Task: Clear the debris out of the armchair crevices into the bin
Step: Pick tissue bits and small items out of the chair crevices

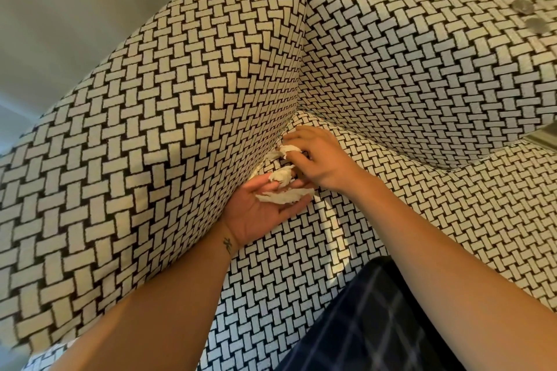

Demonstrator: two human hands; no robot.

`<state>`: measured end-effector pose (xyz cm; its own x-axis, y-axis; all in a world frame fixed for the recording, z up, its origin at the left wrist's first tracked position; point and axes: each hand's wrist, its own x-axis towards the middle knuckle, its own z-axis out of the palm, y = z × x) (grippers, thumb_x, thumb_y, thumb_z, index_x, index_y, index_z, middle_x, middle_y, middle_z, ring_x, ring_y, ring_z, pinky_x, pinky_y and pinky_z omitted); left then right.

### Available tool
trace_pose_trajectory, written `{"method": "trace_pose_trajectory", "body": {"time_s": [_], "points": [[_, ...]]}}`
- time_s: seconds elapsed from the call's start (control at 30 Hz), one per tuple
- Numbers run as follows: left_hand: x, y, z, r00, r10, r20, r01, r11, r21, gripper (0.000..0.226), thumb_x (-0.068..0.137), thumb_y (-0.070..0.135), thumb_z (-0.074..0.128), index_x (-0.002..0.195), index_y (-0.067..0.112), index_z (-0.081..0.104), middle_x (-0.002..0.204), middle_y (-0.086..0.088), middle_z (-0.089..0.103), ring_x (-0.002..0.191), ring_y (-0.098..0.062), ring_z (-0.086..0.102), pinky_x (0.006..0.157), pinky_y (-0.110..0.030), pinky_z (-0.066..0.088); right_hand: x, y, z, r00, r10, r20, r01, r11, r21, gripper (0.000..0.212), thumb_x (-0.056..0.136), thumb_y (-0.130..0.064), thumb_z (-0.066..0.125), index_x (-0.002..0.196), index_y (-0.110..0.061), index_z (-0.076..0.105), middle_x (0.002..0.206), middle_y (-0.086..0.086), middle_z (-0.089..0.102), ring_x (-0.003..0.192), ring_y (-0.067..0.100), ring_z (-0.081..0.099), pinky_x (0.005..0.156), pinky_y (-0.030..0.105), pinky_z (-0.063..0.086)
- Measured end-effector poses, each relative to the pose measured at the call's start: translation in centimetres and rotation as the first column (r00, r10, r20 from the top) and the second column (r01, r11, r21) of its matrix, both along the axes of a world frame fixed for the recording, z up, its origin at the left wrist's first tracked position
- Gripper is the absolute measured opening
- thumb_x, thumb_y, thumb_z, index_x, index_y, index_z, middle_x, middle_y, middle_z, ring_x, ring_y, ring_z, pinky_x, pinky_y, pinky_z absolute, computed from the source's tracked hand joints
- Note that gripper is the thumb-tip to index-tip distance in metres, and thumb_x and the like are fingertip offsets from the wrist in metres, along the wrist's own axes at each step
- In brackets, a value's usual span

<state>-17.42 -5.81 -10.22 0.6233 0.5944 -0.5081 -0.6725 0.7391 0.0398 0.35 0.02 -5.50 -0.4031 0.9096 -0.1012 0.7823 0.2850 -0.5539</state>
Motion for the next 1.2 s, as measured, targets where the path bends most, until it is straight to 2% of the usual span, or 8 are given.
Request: {"method": "trace_pose_trajectory", "body": {"time_s": [0.17,0.27,0.37,0.5,0.67,0.87,1.07,1.2], "points": [[0.2,0.0,0.5,0.999,0.01,-0.032,-0.01,1.0,0.013,0.05,0.099,0.025,0.04,0.119,-0.01,0.07,0.13,-0.034,0.062,0.113,-0.053,0.065,0.101,-0.063,0.043,0.7,-1.5,0.5,0.99,-0.066,-0.126,0.07,0.997,0.031,0.03,0.1,-0.032,0.05,0.114,-0.021,0.073,0.129,-0.009,0.063,0.129,0.014,0.043,0.113,0.041,0.026],[0.2,0.0,0.2,0.999,-0.015,-0.051,0.016,1.0,0.012,0.051,0.102,0.028,0.041,0.129,-0.008,0.064,0.136,-0.033,0.058,0.122,-0.049,0.061,0.109,-0.059,0.041,0.8,-2.3,1.1,0.982,-0.086,-0.168,0.082,0.996,-0.031,0.02,0.099,-0.029,0.055,0.1,-0.023,0.074,0.121,-0.012,0.063,0.124,0.011,0.041,0.11,0.038,0.028],[0.0,0.1,0.0,0.999,-0.031,-0.018,0.032,0.999,0.02,0.052,0.103,0.027,0.045,0.141,-0.008,0.051,0.146,-0.032,0.05,0.132,-0.046,0.053,0.115,-0.058,0.038,0.6,-2.7,1.1,0.997,-0.024,-0.068,0.018,0.996,-0.085,0.014,0.096,-0.036,0.059,0.093,-0.03,0.071,0.117,-0.014,0.059,0.123,0.012,0.039,0.111,0.043,0.03],[-0.1,0.0,-0.2,0.999,-0.039,-0.009,0.04,0.998,0.047,0.05,0.1,0.023,0.048,0.132,-0.014,0.058,0.139,-0.033,0.055,0.125,-0.045,0.06,0.111,-0.059,0.043,0.1,-2.9,0.5,0.999,0.033,0.028,-0.03,0.992,-0.126,0.015,0.092,-0.037,0.066,0.106,-0.031,0.069,0.117,-0.017,0.051,0.126,0.011,0.039,0.116,0.042,0.03],[-0.2,-0.1,-0.5,0.994,-0.005,-0.107,0.012,0.998,0.064,0.047,0.101,0.02,0.037,0.123,-0.007,0.068,0.133,-0.028,0.062,0.117,-0.04,0.066,0.099,-0.057,0.054,-0.6,-3.0,0.6,1.0,0.002,0.009,-0.001,0.993,-0.117,0.02,0.09,-0.036,0.069,0.108,-0.038,0.061,0.114,-0.018,0.049,0.119,0.01,0.041,0.11,0.04,0.037],[-0.1,-0.1,-0.7,0.992,0.015,-0.125,-0.008,0.998,0.056,0.043,0.097,0.014,0.04,0.121,-0.003,0.071,0.13,-0.024,0.065,0.116,-0.036,0.068,0.101,-0.054,0.054,-1.1,-3.0,0.6,0.999,-0.049,-0.009,0.047,0.987,-0.156,0.04,0.09,-0.035,0.07,0.127,-0.033,0.055,0.117,-0.014,0.051,0.117,0.011,0.042,0.106,0.038,0.04],[-0.2,-0.2,-0.1,0.998,-0.02,-0.066,0.024,0.998,0.062,0.046,0.094,0.005,0.059,0.139,-0.004,0.057,0.144,-0.026,0.055,0.13,-0.039,0.057,0.114,-0.056,0.041,-0.4,-3.7,0.6,0.995,-0.083,-0.053,0.077,0.99,-0.115,0.054,0.087,-0.046,0.072,0.134,-0.027,0.055,0.124,-0.008,0.057,0.119,0.012,0.045,0.107,0.042,0.042],[0.0,-0.3,0.7,0.997,0.016,-0.074,-0.017,1.0,-0.003,0.06,0.086,0.003,0.06,0.144,-0.004,0.049,0.148,-0.028,0.05,0.133,-0.041,0.053,0.109,-0.058,0.044,-0.3,-4.7,0.7,0.973,-0.178,-0.147,0.133,0.952,-0.275,0.056,0.086,-0.059,0.063,0.136,-0.034,0.053,0.144,0.001,0.047,0.136,0.021,0.043,0.112,0.047,0.042]]}}
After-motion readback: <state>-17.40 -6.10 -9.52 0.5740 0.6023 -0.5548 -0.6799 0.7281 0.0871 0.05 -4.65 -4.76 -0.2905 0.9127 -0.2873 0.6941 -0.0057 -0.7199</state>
